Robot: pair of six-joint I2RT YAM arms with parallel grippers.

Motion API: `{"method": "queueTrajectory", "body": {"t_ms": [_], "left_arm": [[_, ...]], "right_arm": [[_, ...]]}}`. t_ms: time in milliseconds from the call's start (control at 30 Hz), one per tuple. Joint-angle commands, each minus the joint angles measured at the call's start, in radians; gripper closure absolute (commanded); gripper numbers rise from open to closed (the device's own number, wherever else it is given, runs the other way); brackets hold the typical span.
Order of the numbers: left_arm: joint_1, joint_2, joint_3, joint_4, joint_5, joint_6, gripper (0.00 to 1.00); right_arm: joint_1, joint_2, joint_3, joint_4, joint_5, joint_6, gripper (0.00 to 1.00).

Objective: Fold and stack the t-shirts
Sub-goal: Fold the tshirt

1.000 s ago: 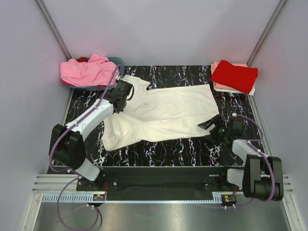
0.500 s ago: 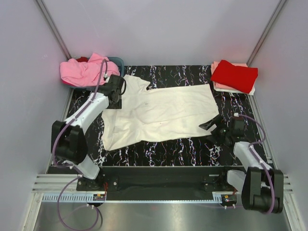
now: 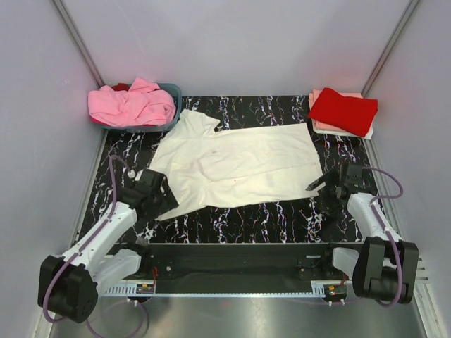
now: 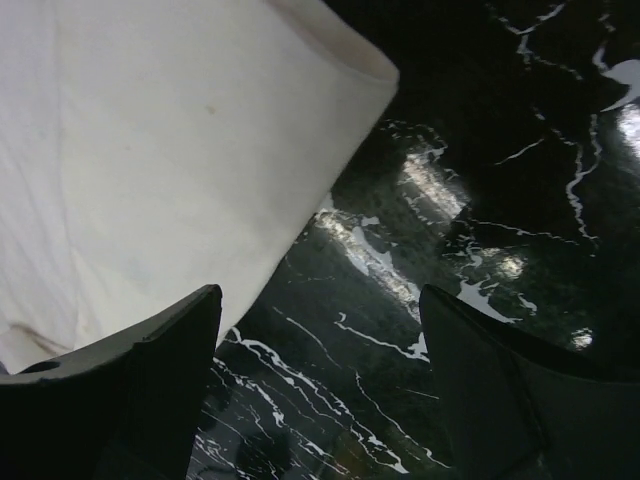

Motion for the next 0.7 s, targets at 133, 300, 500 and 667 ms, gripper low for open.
{"method": "queueTrajectory", "body": {"t_ms": [133,300,500,667], "left_arm": [[-0.002,-0.086,-0.090,0.081,0.051,-0.149,0.21],[-0.002,-0.013,-0.115,0.136,0.029,-0.154,0.19],[-0.001,0.063,-0.120,0.155,-0.018,-0.172,0.16],[-0.001,0.063,-0.121,0.141,-0.069,-0.181,0.16]], "right_arm": [[-0.115,0.143,0.024,0.040,0.058,-0.027,0.24],[-0.161,0.307,0.068,0.113,0.027,-0.038,0.30],[-0.163,0.383,0.117,0.163,0.001,-0.044,0.52],[-0.163,0.406,0.119,0.188,-0.022,-0.050,0.70]]}}
